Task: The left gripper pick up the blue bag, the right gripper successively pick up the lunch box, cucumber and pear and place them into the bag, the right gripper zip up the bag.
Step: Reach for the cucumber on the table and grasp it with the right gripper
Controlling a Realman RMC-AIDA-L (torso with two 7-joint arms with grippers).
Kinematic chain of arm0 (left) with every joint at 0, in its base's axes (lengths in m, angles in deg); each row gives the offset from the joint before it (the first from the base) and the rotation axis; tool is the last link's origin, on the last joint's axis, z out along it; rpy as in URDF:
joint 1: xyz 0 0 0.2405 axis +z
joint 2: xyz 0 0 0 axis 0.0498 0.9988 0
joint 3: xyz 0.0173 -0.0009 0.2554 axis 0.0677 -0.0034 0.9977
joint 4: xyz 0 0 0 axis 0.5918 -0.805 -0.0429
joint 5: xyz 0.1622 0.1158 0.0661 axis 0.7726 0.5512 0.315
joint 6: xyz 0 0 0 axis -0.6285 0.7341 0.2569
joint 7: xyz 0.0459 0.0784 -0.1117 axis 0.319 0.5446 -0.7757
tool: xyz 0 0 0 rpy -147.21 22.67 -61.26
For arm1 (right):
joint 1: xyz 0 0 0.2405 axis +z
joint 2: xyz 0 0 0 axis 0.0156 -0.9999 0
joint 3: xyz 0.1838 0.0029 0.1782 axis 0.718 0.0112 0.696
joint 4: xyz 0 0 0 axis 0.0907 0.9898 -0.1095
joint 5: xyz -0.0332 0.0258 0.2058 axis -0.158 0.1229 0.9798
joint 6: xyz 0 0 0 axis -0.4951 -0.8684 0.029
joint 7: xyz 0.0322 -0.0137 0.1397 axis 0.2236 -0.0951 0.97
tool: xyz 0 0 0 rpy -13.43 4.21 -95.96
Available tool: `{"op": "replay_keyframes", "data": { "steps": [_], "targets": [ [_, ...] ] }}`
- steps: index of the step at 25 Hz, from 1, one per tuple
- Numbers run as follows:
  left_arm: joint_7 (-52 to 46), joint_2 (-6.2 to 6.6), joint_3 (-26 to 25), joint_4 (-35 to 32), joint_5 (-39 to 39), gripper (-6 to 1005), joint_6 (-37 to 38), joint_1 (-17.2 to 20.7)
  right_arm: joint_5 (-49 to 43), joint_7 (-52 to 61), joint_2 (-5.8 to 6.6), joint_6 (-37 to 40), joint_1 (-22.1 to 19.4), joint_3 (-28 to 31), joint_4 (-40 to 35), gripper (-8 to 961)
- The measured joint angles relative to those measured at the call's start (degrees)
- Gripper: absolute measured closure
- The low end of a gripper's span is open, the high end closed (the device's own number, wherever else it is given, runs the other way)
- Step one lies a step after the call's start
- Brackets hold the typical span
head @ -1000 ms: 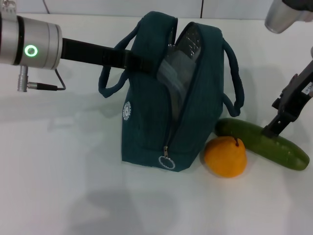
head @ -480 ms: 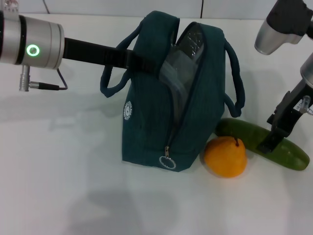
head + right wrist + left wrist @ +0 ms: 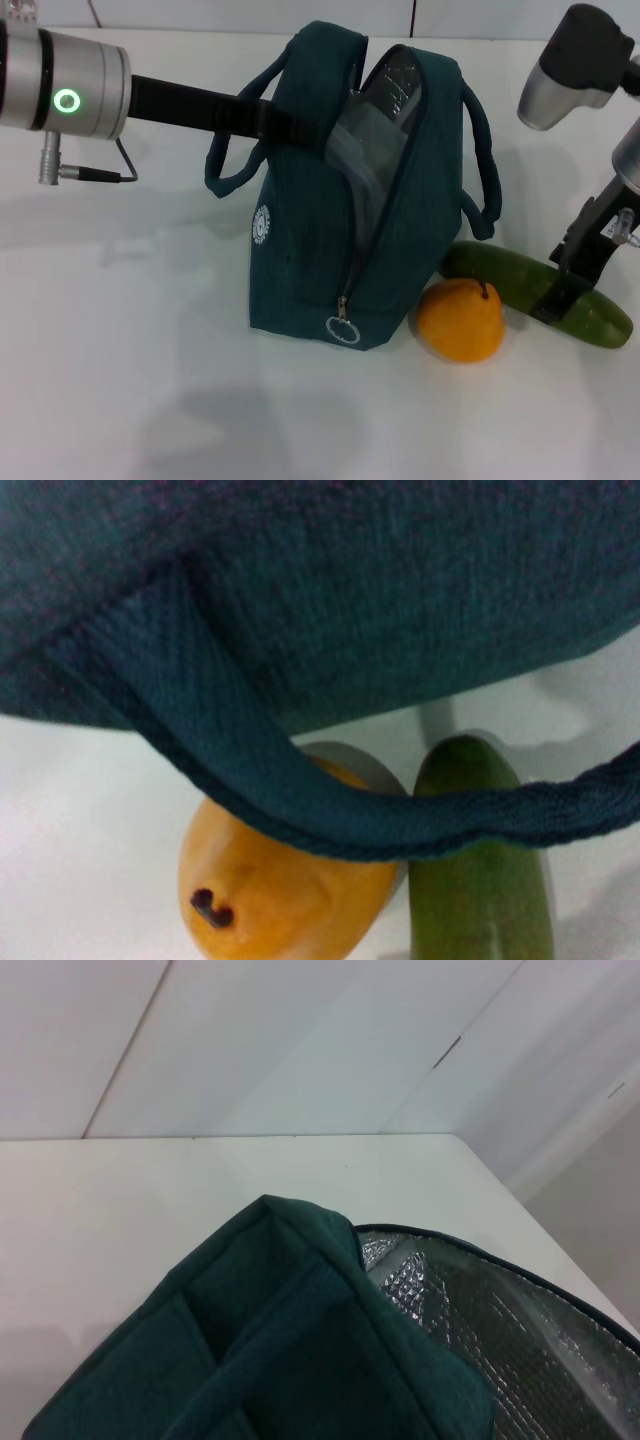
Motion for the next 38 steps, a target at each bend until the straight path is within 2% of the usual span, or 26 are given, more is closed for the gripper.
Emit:
{"op": "replay_keyframes", "data": {
  "steps": [9, 16, 30, 38],
  "targets": [
    [-0.17, -0.06, 0.11, -0.2, -0.05, 962, 0.0, -0.05, -0.6, 0.13, 0.09, -3.15, -0.1, -2.29, 2.56, 95],
    [-0.23, -0.09, 0.12, -0.17, -0.09, 962, -0.01, -0.49, -4.66, 1.66, 0.08, -6.0, -0.31, -4.02, 2.95, 117],
    [0.03, -0.09, -0.21, -0.09, -0.1, 962, -0.02, -0.71, -4.33, 1.31, 0.02, -7.63, 0.26, -4.55, 2.25, 162],
    [0.03, -0.09, -0.24, 0.0, -0.09, 962, -0.17, -0.71, -3.63, 1.26, 0.02, -8.45, 0.29, -7.28, 2.22, 187]
  ]
}}
